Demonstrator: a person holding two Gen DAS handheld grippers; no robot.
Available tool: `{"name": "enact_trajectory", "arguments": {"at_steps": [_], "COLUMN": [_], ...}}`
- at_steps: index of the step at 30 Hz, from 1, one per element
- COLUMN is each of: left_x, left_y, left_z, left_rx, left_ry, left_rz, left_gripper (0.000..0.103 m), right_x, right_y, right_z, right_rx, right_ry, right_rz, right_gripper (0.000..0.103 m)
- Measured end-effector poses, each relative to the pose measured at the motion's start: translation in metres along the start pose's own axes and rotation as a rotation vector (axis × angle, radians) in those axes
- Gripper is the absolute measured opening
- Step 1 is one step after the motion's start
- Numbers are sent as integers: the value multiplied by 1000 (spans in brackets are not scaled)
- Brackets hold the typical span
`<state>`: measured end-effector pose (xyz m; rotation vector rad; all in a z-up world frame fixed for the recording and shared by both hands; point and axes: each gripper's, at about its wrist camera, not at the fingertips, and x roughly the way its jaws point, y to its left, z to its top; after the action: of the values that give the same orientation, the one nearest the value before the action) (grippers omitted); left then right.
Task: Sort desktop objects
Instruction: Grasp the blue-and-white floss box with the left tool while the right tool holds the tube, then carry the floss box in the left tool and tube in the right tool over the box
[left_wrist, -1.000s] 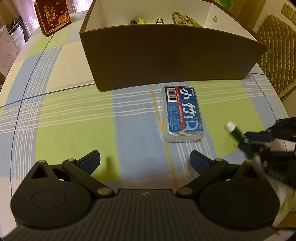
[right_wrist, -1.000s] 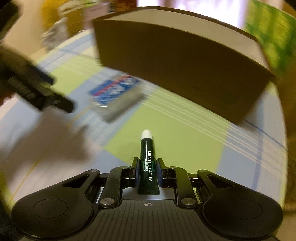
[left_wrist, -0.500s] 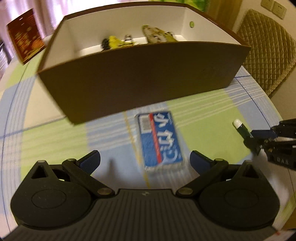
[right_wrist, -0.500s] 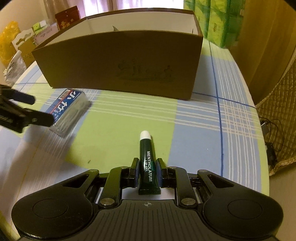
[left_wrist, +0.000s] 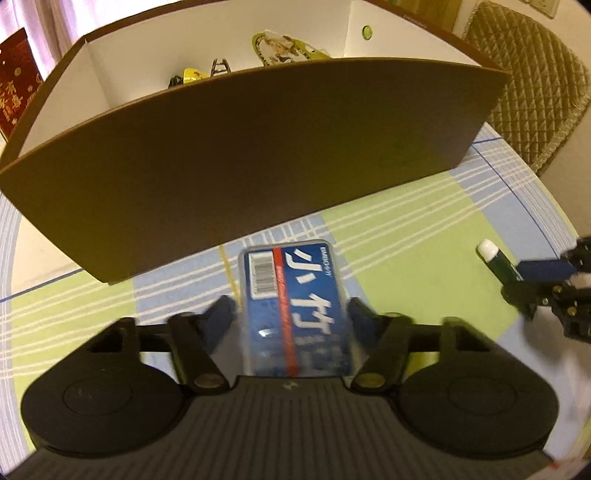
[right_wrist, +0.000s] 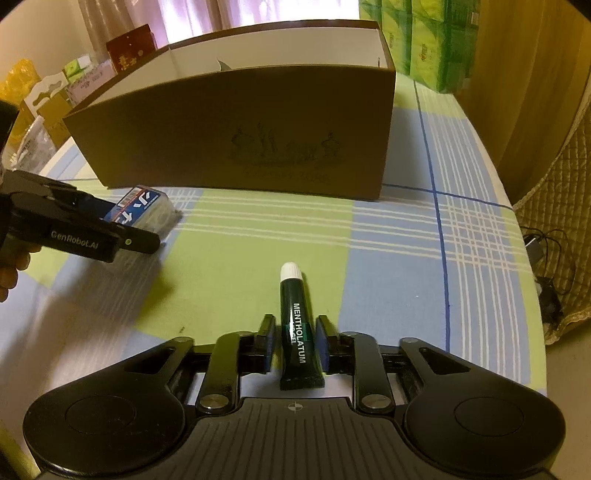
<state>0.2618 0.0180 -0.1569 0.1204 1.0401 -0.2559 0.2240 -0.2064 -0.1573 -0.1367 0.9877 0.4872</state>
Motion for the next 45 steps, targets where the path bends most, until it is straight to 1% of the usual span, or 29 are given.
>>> {"name": "enact_trajectory", "arguments": {"at_steps": [1, 2, 6, 13, 18, 22, 28, 31, 33, 35, 45], "left_x": [-2, -4, -12, -36, -44, -37, -36, -37, -36, -37, -41], "left_y": [1, 3, 7, 3, 3, 3, -1, 1, 1, 0, -4], "left_z": [-2, -5, -16, -52, -61, -54, -53, -51, -51, -52, -60], "left_rx": [1, -6, -27, -58, -84, -104, -73, -73, -71, -72, -83], "left_ry": [0, 2, 11, 43, 54, 46, 28, 24, 24, 22, 26], "left_rz": [5, 7, 26, 40, 38, 41, 62, 62, 62, 62, 57], "left_gripper": [55, 54, 54, 54, 54, 54, 55, 54, 53, 53, 53], "right_x": [0, 0, 5, 13, 16, 16, 16, 15, 14, 14, 9], "right_y": [0, 1, 4, 5, 7, 9, 11, 13, 16, 18, 20], "right_z": [0, 0, 2, 9, 12, 13, 15, 14, 13, 11, 6], "right_rx": [-3, -7, -45, -99, -133, -147, -159, -171, -181, -188, -192], "right_ry": [-3, -6, -5, -10, -7, -7, -10, -14, -15, -15, -8], "right_rz": [-4, -10, -19, -25, -25, -24, -21, -16, -13, -12, -12], "right_gripper": [38, 47, 47, 47, 43, 40, 36, 29, 19, 14, 13]}}
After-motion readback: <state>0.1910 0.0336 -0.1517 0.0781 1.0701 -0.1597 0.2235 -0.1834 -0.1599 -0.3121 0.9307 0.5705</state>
